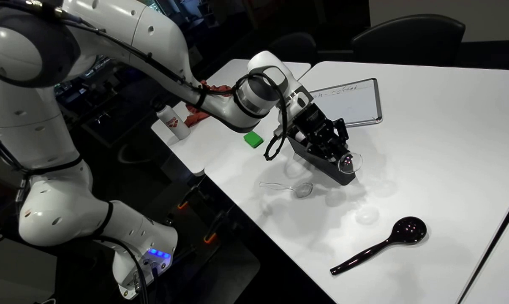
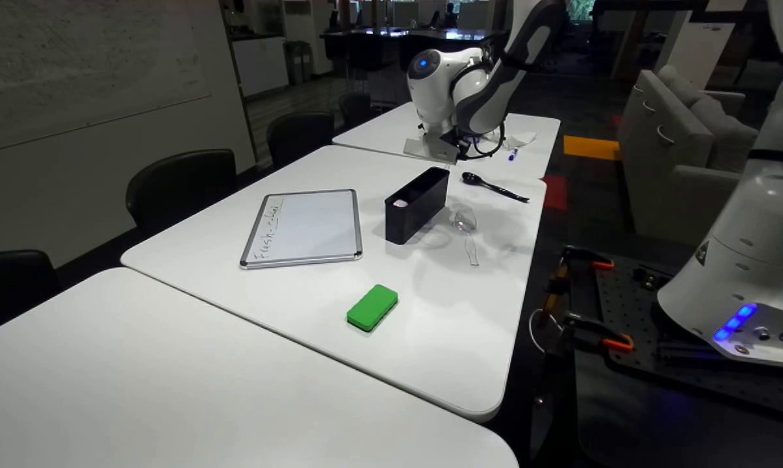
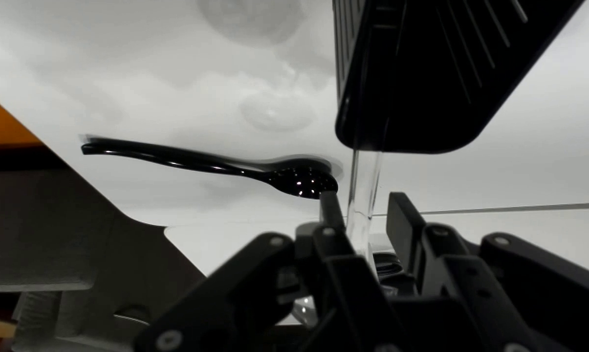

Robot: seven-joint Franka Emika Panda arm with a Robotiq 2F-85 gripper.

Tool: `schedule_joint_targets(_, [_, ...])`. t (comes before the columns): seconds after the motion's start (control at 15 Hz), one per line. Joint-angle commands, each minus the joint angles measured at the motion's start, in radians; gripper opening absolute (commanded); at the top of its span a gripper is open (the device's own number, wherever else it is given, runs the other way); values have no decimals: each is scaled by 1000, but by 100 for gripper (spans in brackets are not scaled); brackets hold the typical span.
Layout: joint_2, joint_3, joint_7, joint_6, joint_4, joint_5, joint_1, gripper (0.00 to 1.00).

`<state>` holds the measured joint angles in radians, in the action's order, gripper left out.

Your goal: Remove the transparent object from the black thing and put it on the table

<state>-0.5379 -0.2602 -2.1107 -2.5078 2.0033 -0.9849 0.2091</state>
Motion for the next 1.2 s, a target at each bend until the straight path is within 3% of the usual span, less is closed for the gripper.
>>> schedule_joint_targets(0.0, [-3, -24, -29, 15, -15, 3, -37, 1])
schedule_joint_targets(0.33, [75, -38, -46, 12, 39, -20, -70, 3])
schedule_joint_targets(0.67, [238, -47, -55, 53, 121, -73, -94, 3])
schedule_joint_targets(1.13, [510, -28, -20, 128, 199, -99, -40, 3])
